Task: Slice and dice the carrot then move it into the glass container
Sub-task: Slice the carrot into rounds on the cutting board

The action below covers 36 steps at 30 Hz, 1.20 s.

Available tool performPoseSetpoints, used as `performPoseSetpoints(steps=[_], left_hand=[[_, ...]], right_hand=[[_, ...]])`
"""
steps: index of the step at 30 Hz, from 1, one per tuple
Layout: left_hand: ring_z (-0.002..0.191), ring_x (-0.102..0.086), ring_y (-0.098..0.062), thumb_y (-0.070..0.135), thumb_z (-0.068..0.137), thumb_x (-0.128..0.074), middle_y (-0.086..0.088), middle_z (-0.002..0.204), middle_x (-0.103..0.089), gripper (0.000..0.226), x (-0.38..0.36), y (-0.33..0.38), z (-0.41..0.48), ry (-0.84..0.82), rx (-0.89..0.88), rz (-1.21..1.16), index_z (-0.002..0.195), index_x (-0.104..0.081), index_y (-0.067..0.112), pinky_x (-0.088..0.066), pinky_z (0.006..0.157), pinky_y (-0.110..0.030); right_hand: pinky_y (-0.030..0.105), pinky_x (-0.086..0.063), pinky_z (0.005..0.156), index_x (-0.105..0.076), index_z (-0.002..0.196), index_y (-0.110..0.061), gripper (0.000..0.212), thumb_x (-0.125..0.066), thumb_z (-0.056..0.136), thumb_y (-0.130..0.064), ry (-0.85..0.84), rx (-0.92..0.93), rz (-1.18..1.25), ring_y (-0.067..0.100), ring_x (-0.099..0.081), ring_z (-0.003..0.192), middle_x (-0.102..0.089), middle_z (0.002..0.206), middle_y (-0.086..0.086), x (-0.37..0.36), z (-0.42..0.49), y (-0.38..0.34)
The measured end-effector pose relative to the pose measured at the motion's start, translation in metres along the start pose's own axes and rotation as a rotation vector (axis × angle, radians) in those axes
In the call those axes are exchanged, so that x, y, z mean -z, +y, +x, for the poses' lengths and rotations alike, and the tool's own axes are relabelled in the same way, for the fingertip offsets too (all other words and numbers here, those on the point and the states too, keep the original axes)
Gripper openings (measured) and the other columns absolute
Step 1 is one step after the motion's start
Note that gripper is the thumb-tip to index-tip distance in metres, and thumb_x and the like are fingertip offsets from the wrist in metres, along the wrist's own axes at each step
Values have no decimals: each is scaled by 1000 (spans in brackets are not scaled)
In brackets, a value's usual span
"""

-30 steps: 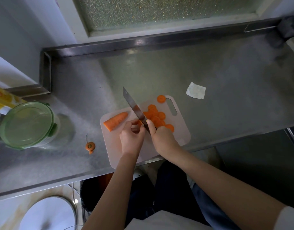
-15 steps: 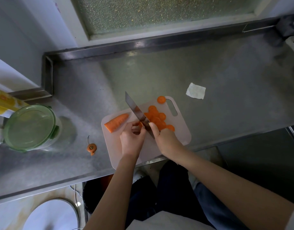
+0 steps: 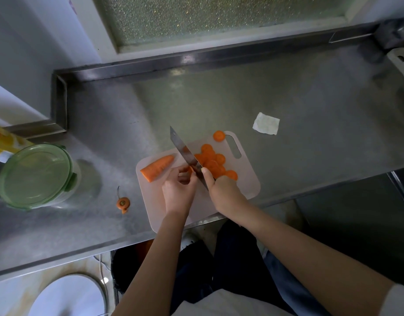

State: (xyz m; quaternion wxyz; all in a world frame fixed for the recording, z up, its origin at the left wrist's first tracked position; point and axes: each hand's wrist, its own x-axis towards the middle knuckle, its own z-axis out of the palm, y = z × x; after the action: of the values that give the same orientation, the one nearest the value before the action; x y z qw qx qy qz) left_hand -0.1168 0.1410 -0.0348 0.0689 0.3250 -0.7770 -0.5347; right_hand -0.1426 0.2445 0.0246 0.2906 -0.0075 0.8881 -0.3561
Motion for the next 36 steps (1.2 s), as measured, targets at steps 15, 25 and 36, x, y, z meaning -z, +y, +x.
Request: performPoseSetpoints(steps=[15, 25, 36], left_hand=[[81, -61, 2, 29, 86, -66, 10, 85, -66, 6, 1, 4, -3, -38, -4, -15, 90, -62, 30, -51, 78, -20], [77, -65, -1, 46, 80, -68, 9, 82, -69, 32, 2, 0, -5, -1, -3, -5, 99, -66, 20, -57, 79, -33], [83, -63, -4, 31, 83, -68, 8, 86, -67, 17, 1, 1, -3, -8, 37, 15, 97, -65, 21, -55, 83, -31]], right_hand=[[26, -34, 52, -45, 66, -11, 56, -26, 99, -52, 19, -62, 6, 12, -45, 55, -47, 60, 1, -6, 7, -3], [33, -44, 70, -50, 74, -13, 57, -23, 97, -58, 8, -56, 69, 23, -57, 77, -55, 70, 3, -16, 20, -3], [30, -41, 56, -46, 58, -13, 61, -27, 98, -55, -11, 14, 34, 17, -49, 54, -48, 56, 3, -11, 2, 29]])
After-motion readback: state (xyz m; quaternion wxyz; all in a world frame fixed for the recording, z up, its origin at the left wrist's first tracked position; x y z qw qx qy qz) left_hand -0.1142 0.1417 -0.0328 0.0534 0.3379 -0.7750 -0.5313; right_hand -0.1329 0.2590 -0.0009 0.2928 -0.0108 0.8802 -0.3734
